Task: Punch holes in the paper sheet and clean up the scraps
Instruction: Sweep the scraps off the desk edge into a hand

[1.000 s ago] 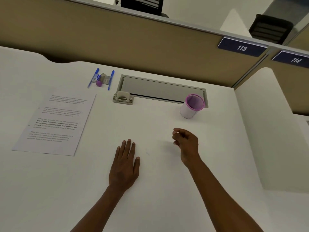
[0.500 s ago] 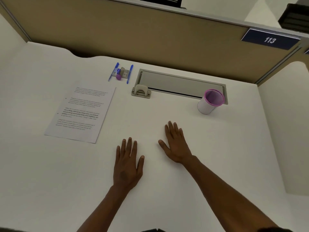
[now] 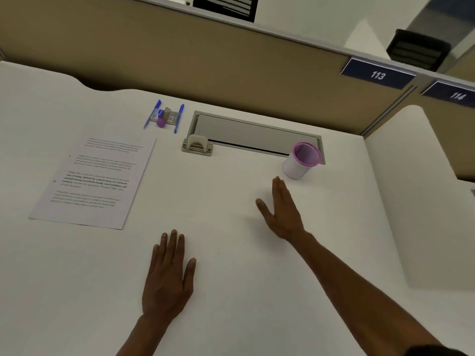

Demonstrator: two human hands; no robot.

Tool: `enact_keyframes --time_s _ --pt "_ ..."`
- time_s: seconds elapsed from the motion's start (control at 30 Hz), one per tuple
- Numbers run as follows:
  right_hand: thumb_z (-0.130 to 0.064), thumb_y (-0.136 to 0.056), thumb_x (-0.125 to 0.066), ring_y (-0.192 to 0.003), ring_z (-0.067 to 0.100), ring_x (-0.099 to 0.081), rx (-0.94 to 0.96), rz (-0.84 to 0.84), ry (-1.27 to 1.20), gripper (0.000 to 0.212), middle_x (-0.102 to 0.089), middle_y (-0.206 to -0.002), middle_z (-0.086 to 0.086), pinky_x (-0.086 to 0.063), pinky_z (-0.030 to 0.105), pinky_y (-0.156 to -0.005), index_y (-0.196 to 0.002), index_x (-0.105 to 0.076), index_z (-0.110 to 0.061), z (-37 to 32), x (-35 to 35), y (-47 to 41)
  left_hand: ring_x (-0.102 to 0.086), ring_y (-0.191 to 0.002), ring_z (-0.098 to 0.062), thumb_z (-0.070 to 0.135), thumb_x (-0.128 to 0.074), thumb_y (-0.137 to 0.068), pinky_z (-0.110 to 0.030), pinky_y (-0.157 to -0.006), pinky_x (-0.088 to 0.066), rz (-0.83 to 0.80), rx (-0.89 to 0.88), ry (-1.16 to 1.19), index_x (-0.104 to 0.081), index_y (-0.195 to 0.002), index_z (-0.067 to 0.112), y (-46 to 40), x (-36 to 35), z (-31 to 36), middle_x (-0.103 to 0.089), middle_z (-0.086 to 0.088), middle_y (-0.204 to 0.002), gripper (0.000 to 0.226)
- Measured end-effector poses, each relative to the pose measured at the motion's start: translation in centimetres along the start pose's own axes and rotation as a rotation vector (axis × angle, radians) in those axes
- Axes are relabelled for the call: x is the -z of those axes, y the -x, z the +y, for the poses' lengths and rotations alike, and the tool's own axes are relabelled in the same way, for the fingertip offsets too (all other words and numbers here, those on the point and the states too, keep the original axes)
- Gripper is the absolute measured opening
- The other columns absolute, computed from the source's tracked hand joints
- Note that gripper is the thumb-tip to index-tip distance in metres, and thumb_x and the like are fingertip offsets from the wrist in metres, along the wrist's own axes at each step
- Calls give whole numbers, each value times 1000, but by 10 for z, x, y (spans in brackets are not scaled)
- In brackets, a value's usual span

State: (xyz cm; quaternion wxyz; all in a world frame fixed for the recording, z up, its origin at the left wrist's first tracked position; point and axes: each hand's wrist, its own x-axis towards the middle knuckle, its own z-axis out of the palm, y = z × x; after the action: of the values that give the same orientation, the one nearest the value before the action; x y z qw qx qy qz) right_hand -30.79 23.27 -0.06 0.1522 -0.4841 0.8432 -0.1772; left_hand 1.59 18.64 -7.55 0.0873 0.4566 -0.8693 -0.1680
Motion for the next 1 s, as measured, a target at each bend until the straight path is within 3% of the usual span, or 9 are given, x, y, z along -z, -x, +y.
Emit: enact_keyframes --time_s 0.13,0.3,0.43,0.57,0.67,0.73,0.8,0.93,1.0 --pt "-66 -95 -32 -152 17 2 60 -181 207 90 5 -165 6 -3 30 -123 -156 2 -8 28 5 -48 -3 -152 -19 48 -24 -99 -36 -123 -5 -9 -10 -8 -10 -156 17 0 1 1 -5 1 -165 66" --pt "-62 -96 -32 -152 25 7 22 -96 250 89 5 -164 14 1 37 -124 -154 0 -2 13 -30 -50 -2 -152 -18 47 -24 -99 -36 -122 -6 -2 0 -15 -11 -156 18 -1 -1 0 -4 2 -165 65" --pt "-64 -96 -28 -152 25 10 204 -124 246 90 7 -164 15 -1 41 -124 -155 -1 -1 -21 -61 18 -4 -152 -19 46 -27 -99 -38 -122 -10 17 -12 9 -15 -156 16 -1 1 1 -7 0 -164 65" --pt "-65 -97 -33 -152 19 5 423 -234 127 88 8 -165 3 -3 35 -123 -156 3 -12 -45 -85 98 -6 -152 -20 45 -28 -99 -40 -122 -11 23 -27 23 -17 -155 14 0 0 0 -9 -1 -164 64" --pt "-62 -97 -36 -152 14 -3 306 -105 -28 84 0 -166 1 -8 28 -123 -157 -4 -12 -32 -62 83 -6 -152 -21 45 -27 -100 -39 -122 -10 15 -29 26 -16 -155 15 -1 1 -1 -8 -1 -164 64" --pt "-65 -95 -30 -152 13 0 129 1 4 86 1 -165 2 -5 28 -123 -156 -3 -10 -14 -41 46 -5 -152 -20 44 -26 -100 -38 -122 -9 9 -19 31 -16 -155 15 -1 3 1 -7 0 -164 63" --pt "-69 -91 -24 -152 16 5 11 -24 87 92 4 -165 4 -1 31 -123 -156 0 -9 0 -30 10 -4 -152 -19 42 -27 -101 -38 -122 -9 11 -11 39 -17 -155 15 -1 5 3 -8 0 -164 62" --pt "-72 -91 -19 -151 21 11 31 -88 210 94 8 -164 10 -2 42 -124 -155 1 -6 -19 -58 4 -4 -152 -17 38 -32 -101 -37 -122 -12 3 -28 69 -19 -155 16 1 11 -1 -9 1 -164 60" --pt "-71 -94 -20 -151 18 14 121 -109 192 91 12 -164 6 -1 39 -124 -156 5 -10 -41 -80 39 -6 -152 -13 38 -32 -101 -35 -122 -13 10 -21 101 -19 -155 18 4 15 -8 -12 3 -163 59"
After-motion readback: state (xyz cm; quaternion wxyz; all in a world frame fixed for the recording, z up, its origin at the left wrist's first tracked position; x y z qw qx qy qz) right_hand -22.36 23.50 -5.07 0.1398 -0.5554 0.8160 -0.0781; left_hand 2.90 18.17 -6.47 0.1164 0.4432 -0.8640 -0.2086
